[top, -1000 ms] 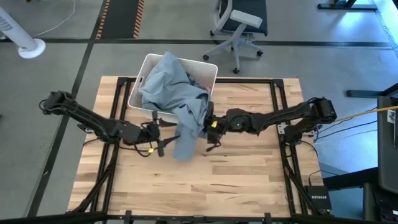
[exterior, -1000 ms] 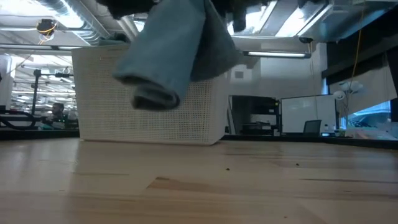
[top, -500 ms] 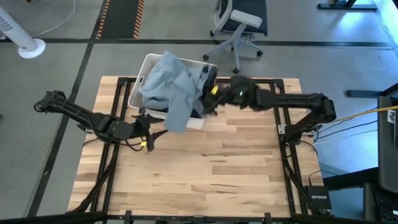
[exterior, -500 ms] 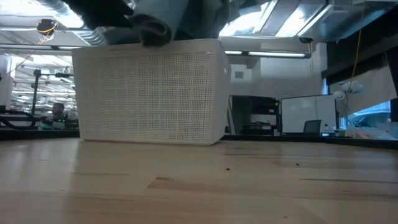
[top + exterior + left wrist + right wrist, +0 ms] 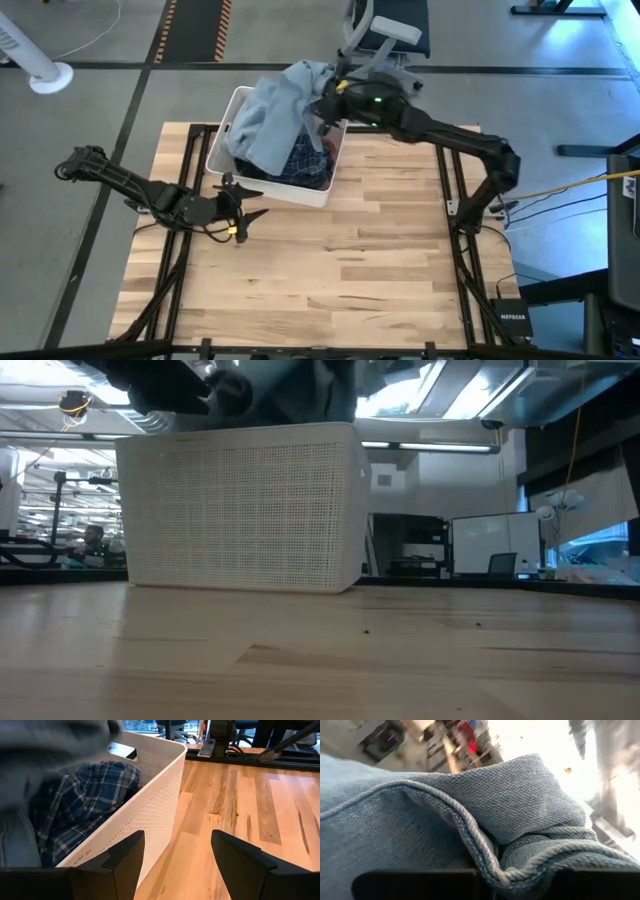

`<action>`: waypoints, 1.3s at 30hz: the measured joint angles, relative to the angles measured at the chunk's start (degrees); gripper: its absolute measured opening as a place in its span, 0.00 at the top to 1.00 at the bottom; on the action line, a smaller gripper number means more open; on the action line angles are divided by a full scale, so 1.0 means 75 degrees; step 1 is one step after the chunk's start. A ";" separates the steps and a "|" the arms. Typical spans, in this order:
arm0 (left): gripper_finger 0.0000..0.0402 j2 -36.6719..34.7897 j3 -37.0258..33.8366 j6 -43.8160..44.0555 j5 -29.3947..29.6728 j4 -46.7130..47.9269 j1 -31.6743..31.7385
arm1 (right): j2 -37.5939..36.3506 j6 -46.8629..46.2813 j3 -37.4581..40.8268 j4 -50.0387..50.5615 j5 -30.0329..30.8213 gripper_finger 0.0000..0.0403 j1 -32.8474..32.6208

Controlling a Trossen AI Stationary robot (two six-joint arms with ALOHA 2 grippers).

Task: Sort clothes
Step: Put the blue pants into the white bin

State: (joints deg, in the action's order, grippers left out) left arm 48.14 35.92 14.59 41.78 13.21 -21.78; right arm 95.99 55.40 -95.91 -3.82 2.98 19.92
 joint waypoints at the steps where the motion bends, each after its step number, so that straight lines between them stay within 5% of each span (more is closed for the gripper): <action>1: 0.44 0.0000 0.0000 0.0002 0.0000 0.0003 0.0000 | 0.0158 -0.0179 0.0047 0.0106 -0.0022 0.89 0.0096; 17: 0.44 0.0000 -0.0003 0.0243 0.0000 0.0185 0.0000 | 0.2709 -0.1201 0.0337 0.1384 -0.0296 0.88 0.0512; 31: 0.44 0.0000 -0.0003 0.0356 0.0000 0.0182 0.0002 | 0.2613 -0.1727 -0.0123 0.2278 -0.0337 0.41 0.0498; 39: 0.44 0.0000 -0.0003 0.0672 -0.0001 0.0303 0.0012 | 0.1931 -0.1520 -0.1308 0.4292 -0.0547 0.32 0.0405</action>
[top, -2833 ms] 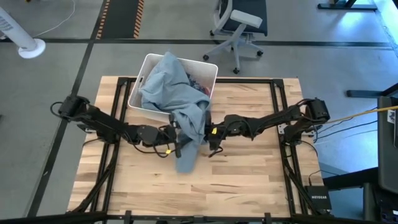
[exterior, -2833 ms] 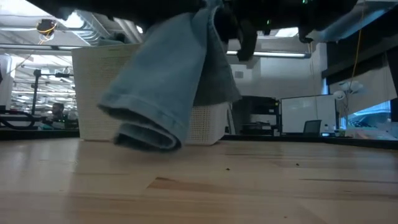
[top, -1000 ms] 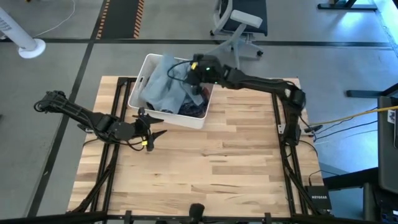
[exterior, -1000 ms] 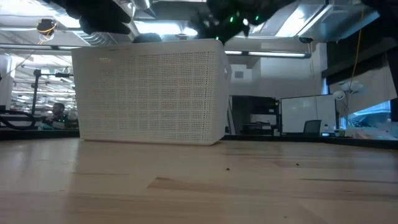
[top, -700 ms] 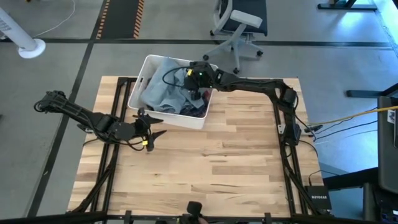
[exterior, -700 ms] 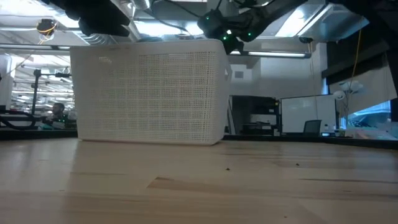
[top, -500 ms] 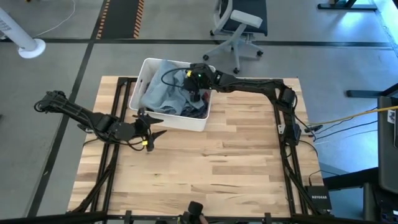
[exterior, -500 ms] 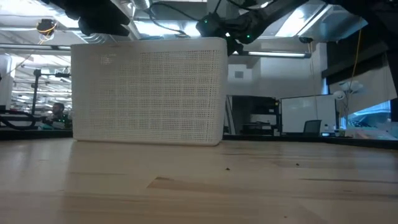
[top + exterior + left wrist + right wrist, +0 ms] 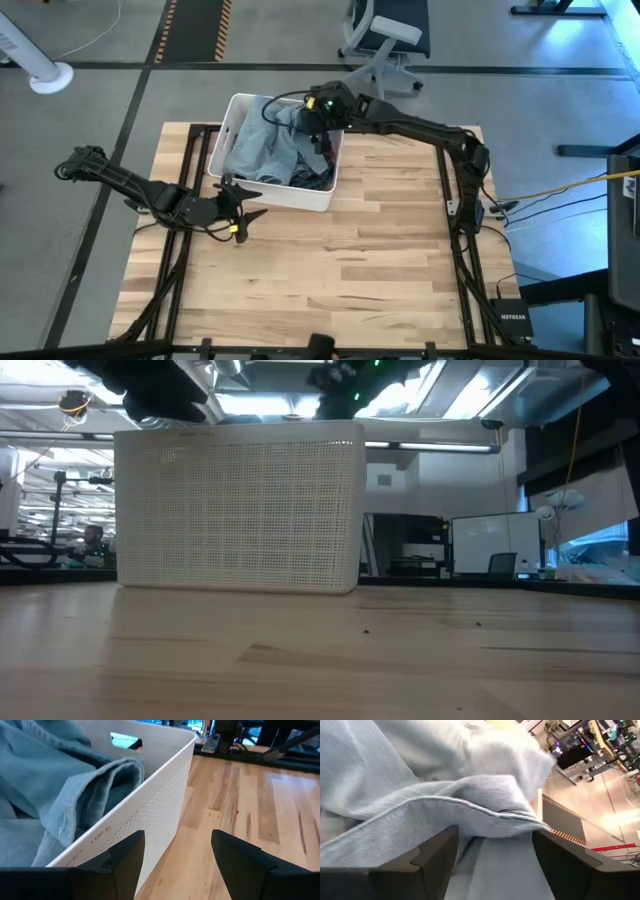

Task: Sort clothes
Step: Put the blue pants into the white bin, then return to Home Position

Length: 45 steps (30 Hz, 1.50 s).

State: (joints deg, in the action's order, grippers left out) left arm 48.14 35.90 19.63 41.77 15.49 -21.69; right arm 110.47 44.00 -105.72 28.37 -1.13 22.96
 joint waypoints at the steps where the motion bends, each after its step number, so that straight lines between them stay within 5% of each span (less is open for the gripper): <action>1: 0.44 0.0000 0.0000 0.0022 -0.0002 0.0076 0.0000 | -0.0090 0.0007 -0.0125 0.0199 0.0004 0.32 -0.0014; 13: 0.44 0.0000 0.0000 0.0115 0.0000 0.0134 -0.0003 | -0.1643 0.0179 -0.0471 0.1776 -0.0006 0.32 -0.0017; 19: 0.45 -0.0024 0.0000 -0.0249 -0.0001 0.0091 -0.0027 | -0.2679 0.0125 0.0256 0.2905 0.0253 0.32 -0.0017; 28: 0.61 -0.0891 -0.0199 -0.0921 0.0047 -0.0324 -0.0509 | -0.5813 -0.0447 0.4151 0.1244 0.0554 0.32 -0.0017; 37: 0.77 -0.2193 -0.1185 -0.1622 -0.1243 -0.1594 -0.0766 | -0.9241 -0.1566 0.7939 -0.1005 -0.1063 0.32 -0.0017; 45: 0.88 -0.2736 -0.2574 -0.1756 -0.1902 -0.3220 -0.0578 | -1.1135 -0.1928 1.0151 -0.2489 -0.1746 0.39 -0.0017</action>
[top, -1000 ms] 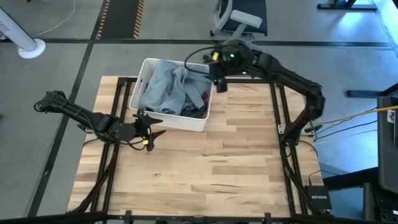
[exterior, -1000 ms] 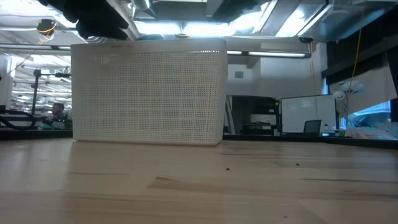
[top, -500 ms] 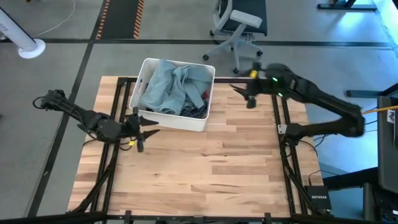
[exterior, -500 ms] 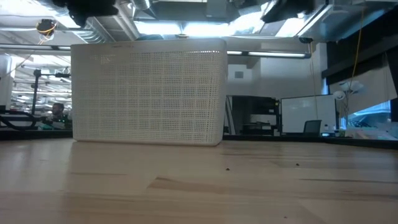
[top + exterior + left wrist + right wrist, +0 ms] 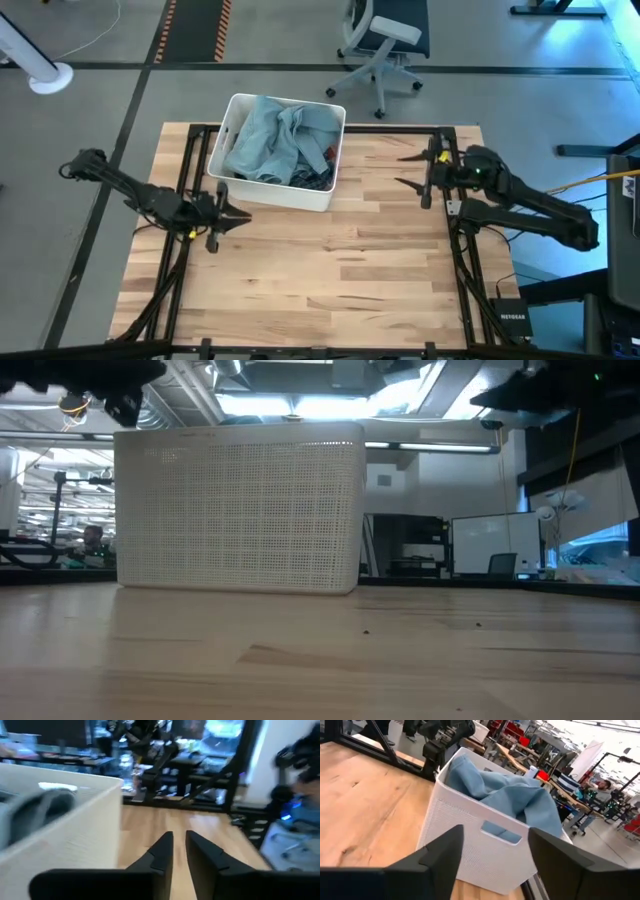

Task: Sort clothes
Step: Return to Home Position

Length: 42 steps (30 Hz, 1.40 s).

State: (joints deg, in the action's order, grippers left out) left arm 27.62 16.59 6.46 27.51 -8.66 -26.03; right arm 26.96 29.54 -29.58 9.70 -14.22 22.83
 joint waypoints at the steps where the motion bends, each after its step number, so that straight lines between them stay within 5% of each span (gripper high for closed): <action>1: 0.90 -0.0016 -0.0222 0.0067 -0.0301 -0.0279 0.0048 | -0.0187 0.0006 0.0216 -0.0079 0.0003 0.42 0.0000; 4: 0.94 -0.0016 -0.0786 0.0188 -0.0803 -0.1014 0.0083 | -0.0606 0.0000 0.0745 -0.0330 0.0000 0.54 0.0003; 13: 0.99 -0.0204 -0.1553 0.0114 -0.0709 -0.1585 0.0086 | -0.1544 -0.0083 0.1812 -0.0476 -0.0209 0.96 0.0006; 23: 1.00 -0.0289 -0.2002 0.0084 -0.0028 -0.1913 0.0086 | -0.2388 -0.0507 0.3415 -0.1379 0.1564 0.96 0.0009; 35: 1.00 -0.0353 -0.2138 -0.0312 0.0250 -0.1859 0.0730 | -0.2588 -0.0340 0.3885 -0.2066 0.1549 0.98 0.0003; 42: 1.00 -0.0736 -0.2138 -0.0520 -0.0592 -0.1789 0.1650 | -0.2588 -0.0255 0.3885 -0.2089 0.0785 0.94 0.0003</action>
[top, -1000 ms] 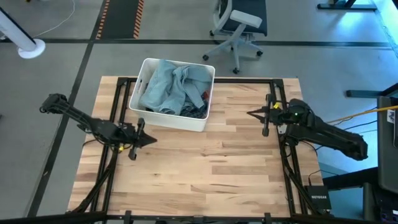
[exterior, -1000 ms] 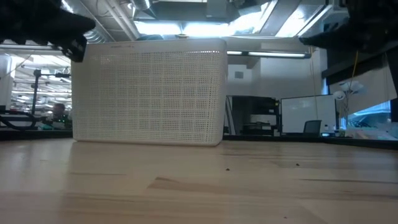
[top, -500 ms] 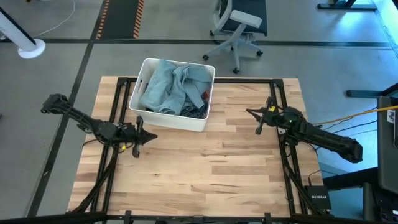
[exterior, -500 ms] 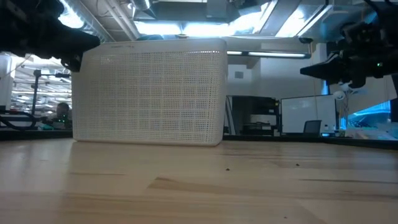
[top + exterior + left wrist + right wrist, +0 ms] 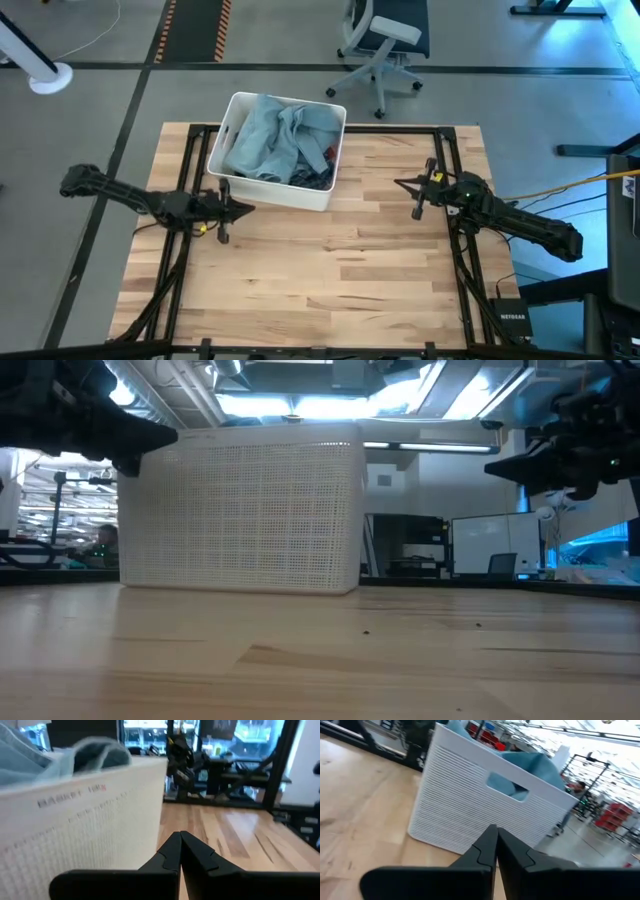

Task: Sort clothes
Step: Return to Home Position

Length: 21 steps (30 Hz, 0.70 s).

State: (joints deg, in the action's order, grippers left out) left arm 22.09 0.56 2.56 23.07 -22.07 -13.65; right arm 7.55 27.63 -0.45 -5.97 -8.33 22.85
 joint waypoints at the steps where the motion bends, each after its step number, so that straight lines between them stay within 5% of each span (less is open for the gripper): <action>1: 1.00 -0.0142 0.0000 -0.0031 -0.0178 0.0038 0.0174 | 0.0003 -0.0001 0.0000 0.0001 -0.0062 0.94 0.0000; 11: 1.00 -0.2079 0.0000 0.0359 -0.0844 0.2443 0.0904 | 0.0003 -0.0013 0.0000 0.0009 -0.0442 0.96 0.0000; 21: 1.00 -0.2845 0.0000 -0.0377 -0.0995 0.2565 0.0977 | 0.0006 0.0082 0.0003 0.0040 -0.0570 0.95 0.0006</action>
State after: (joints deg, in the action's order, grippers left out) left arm 0.75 0.56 -0.27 15.60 -2.84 -6.33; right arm 7.60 28.24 -0.43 -5.67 -12.60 22.90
